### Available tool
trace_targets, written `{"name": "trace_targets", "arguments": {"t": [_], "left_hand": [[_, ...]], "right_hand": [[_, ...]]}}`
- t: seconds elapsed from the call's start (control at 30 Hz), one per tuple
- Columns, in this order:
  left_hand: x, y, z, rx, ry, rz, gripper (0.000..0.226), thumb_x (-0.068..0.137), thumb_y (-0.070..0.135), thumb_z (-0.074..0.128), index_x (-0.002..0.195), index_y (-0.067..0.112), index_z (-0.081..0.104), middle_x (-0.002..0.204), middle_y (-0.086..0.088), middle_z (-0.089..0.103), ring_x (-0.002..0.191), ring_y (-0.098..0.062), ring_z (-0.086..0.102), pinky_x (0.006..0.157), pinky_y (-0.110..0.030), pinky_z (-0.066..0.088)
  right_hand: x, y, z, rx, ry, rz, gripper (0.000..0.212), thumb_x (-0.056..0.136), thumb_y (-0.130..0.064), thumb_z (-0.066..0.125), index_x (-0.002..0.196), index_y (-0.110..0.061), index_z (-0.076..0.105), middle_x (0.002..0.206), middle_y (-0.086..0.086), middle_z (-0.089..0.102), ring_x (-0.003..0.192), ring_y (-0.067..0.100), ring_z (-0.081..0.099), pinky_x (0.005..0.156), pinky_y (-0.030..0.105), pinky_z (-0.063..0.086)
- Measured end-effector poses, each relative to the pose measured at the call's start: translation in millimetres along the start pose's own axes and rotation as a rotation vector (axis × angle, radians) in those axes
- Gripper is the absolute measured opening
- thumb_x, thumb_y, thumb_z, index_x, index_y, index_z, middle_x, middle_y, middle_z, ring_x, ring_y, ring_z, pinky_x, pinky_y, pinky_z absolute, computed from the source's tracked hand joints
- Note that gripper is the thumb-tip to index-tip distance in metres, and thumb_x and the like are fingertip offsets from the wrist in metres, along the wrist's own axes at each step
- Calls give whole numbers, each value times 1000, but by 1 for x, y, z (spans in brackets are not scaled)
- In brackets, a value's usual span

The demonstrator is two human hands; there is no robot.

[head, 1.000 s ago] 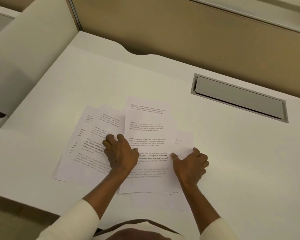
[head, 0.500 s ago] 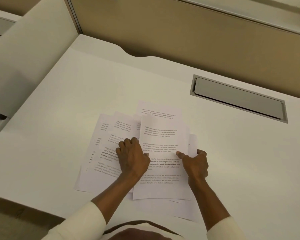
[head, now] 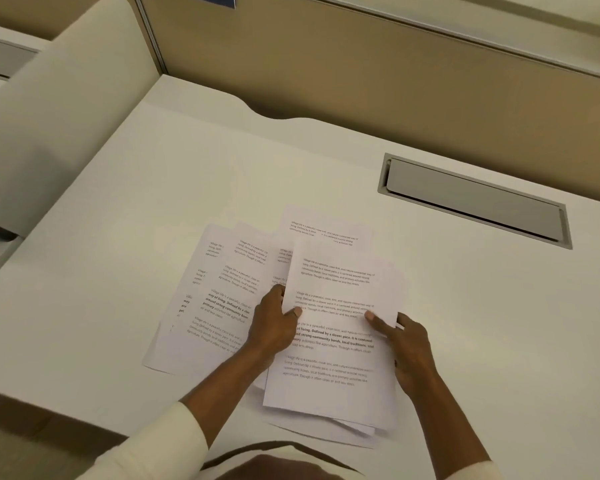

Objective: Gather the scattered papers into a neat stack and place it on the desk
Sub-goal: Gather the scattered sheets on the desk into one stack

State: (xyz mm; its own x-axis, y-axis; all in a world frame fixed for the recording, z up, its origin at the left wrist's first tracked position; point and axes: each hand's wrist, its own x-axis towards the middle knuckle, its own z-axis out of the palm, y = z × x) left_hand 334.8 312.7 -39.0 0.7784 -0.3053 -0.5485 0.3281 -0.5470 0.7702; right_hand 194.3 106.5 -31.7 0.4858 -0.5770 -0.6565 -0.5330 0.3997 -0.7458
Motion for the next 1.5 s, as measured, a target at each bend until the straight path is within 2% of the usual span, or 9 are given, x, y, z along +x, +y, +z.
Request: {"name": "trace_targets", "arguments": {"t": [0.1, 0.17, 0.3, 0.6, 0.73, 0.93, 1.2, 1.33, 1.5], "left_hand": [[-4, -5, 4, -65, -41, 32, 41, 107, 9, 65, 146, 19, 62, 140, 2, 74, 128, -21, 70, 110, -42, 59], [-7, -8, 6, -142, -69, 25, 43, 107, 7, 65, 146, 22, 63, 138, 6, 74, 127, -18, 71, 111, -41, 58], [-6, -14, -3, -266, -171, 36, 40, 106, 0, 65, 138, 24, 69, 127, 10, 80, 118, -9, 76, 110, -42, 60], [13, -37, -61, -615, -243, 52, 47, 94, 0, 73, 140, 9, 70, 134, -14, 78, 122, -34, 77, 98, -48, 66], [18, -48, -78, -625, -217, 68, 49, 87, 8, 77, 135, 15, 73, 133, -12, 79, 120, -31, 78, 88, -39, 68], [20, -59, -77, -637, -167, 53, 44, 84, 9, 80, 126, 22, 80, 131, -10, 80, 117, -28, 80, 85, -35, 68], [18, -61, -57, -601, -151, 41, 40, 99, -7, 69, 135, 12, 73, 130, -8, 81, 118, -28, 79, 91, -37, 68], [11, -56, -50, -531, -110, 42, 41, 100, -7, 69, 137, 10, 71, 128, -5, 82, 120, -28, 78, 95, -38, 67], [9, -55, -45, -422, -75, 38, 41, 103, -6, 67, 141, 6, 67, 136, -11, 77, 127, -32, 74, 112, -56, 56]], "right_hand": [[1, 5, -16, 102, 47, 63, 71, 86, -72, 75, 92, -1, 76, 84, 19, 71, 72, 34, 64, 70, 40, 51], [4, 11, -25, 194, 62, 112, 71, 95, -75, 58, 111, -10, 80, 102, 13, 85, 80, 28, 79, 79, 42, 58], [0, 18, -28, 175, 62, 113, 69, 88, -77, 56, 87, -16, 88, 77, 1, 80, 56, 13, 72, 54, 31, 57], [-11, 13, -12, -262, 149, -57, 26, 87, -13, 89, 110, -15, 75, 109, 6, 85, 83, 22, 83, 66, 34, 67], [-26, 1, -15, -545, 310, -216, 22, 94, -18, 83, 114, -12, 75, 107, 6, 83, 92, 30, 80, 86, 50, 67], [-58, -41, -42, -834, 566, -456, 19, 99, -23, 77, 117, -16, 73, 101, 11, 83, 83, 38, 75, 72, 37, 52], [-93, -89, -61, -910, 783, -575, 15, 100, -16, 73, 114, -11, 74, 90, 26, 79, 76, 50, 72, 74, 51, 56], [-108, -116, -94, -800, 923, -576, 30, 99, -33, 67, 123, -16, 64, 103, 25, 79, 88, 52, 74, 82, 60, 61], [-102, -145, -153, -518, 692, -473, 60, 84, -65, 61, 128, -23, 64, 126, 7, 75, 114, 37, 72, 103, 56, 58]]}}
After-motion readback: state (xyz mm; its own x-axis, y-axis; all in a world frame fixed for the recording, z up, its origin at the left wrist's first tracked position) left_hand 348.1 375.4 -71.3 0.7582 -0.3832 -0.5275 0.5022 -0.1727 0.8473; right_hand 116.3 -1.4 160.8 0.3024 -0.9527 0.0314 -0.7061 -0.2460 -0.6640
